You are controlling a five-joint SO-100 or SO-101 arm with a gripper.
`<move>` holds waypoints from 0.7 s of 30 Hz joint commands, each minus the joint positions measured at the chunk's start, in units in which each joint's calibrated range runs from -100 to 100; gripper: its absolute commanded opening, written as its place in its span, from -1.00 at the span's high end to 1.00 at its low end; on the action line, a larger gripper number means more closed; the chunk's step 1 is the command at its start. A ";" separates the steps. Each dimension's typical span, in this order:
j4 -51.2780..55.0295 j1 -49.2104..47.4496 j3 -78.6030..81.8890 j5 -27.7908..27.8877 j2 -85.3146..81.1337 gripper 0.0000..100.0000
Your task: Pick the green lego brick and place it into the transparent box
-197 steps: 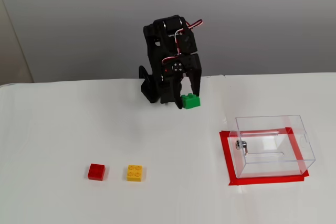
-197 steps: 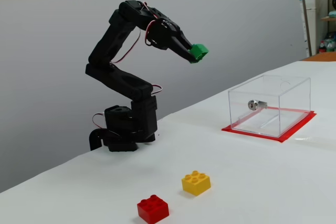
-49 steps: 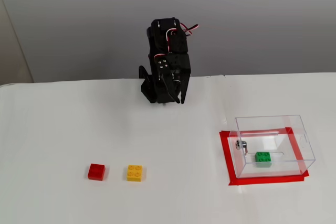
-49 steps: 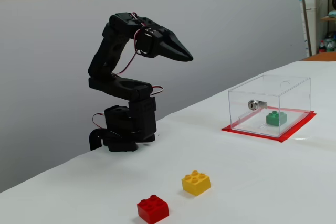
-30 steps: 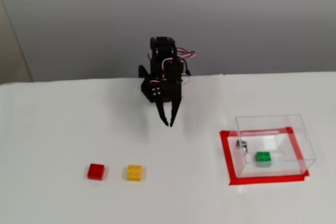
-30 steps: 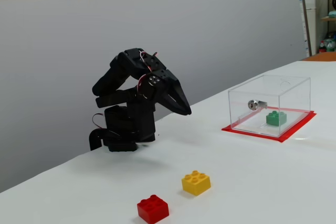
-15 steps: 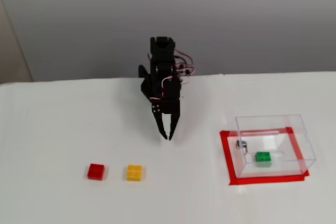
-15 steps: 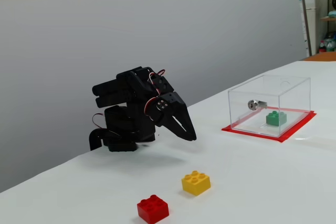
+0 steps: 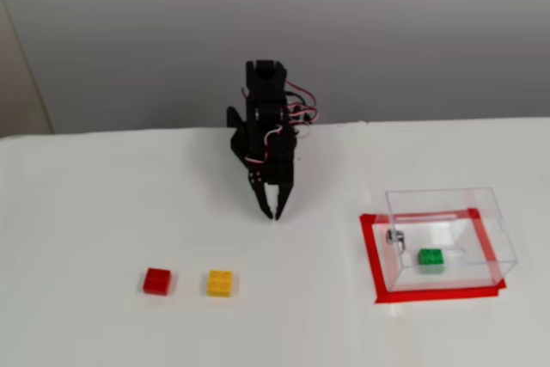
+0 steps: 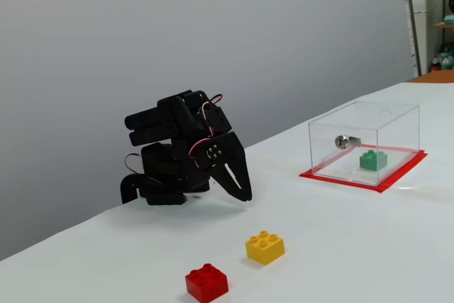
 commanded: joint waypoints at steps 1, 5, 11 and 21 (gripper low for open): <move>0.41 -1.96 -0.78 0.17 -0.51 0.97; 1.54 -2.11 -0.96 0.17 -0.51 0.97; 4.32 -2.11 -1.77 0.01 -0.51 0.97; 4.32 -2.04 -2.04 -0.25 -0.42 0.97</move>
